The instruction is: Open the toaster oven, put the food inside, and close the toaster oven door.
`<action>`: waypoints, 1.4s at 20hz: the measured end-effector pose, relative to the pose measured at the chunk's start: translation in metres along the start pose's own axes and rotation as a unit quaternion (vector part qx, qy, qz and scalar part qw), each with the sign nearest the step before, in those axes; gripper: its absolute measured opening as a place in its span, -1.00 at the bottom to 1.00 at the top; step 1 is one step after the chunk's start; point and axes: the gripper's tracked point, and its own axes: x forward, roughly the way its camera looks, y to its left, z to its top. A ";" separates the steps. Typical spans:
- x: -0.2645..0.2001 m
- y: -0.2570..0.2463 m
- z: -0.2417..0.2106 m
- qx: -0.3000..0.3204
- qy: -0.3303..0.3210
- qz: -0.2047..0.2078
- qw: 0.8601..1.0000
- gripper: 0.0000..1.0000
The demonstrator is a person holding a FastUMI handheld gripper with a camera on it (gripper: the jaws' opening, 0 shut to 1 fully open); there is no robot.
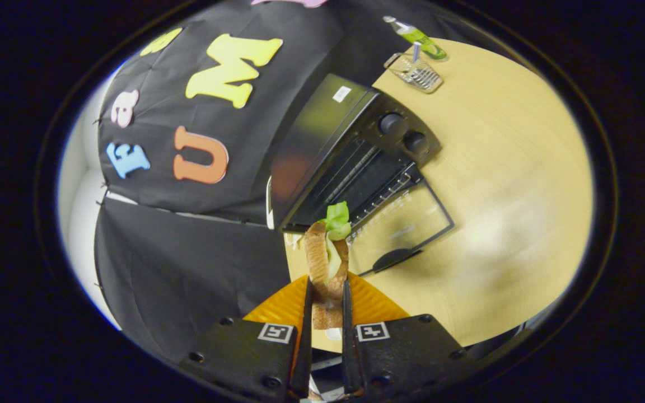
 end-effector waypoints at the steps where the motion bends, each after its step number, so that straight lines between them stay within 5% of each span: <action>1: 0.014 -0.004 0.010 0.019 -0.010 0.009 1.000 -0.45; 12: 0.142 -0.015 0.082 0.135 -0.141 0.077 0.978 -0.45; 17: 0.171 -0.023 0.104 0.205 -0.194 0.125 0.951 -0.45; 21: 0.186 -0.021 0.105 0.200 -0.222 0.122 0.946 -0.42; 28: 0.213 -0.012 0.082 0.185 -0.211 0.089 0.956 0.09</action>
